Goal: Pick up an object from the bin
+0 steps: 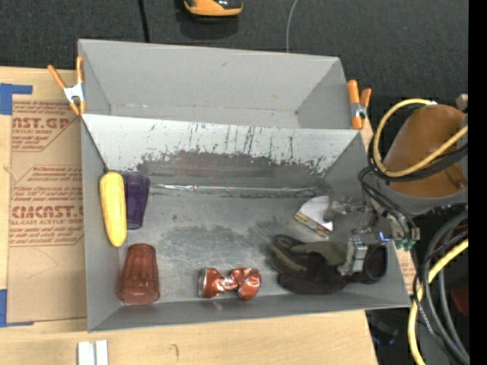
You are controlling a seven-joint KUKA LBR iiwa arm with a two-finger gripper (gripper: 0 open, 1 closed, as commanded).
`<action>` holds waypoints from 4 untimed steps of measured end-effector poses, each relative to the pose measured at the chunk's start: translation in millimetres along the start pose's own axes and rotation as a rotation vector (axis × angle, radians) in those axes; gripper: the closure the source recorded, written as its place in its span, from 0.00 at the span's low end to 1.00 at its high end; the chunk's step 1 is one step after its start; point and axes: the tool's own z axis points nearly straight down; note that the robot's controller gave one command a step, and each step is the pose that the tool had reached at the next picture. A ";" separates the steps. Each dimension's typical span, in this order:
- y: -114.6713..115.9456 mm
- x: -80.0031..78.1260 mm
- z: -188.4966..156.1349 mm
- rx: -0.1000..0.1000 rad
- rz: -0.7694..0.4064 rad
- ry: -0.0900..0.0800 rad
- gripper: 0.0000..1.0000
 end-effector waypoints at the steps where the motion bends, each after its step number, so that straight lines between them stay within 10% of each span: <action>1: 13.7 9.2 50.7 0.000 0.129 -0.007 0.00; 4: 44.7 23.8 74.8 -0.001 0.439 0.001 0.00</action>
Offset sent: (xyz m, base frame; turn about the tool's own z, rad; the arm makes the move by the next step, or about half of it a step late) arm -0.0252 0.0145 -0.0149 0.1750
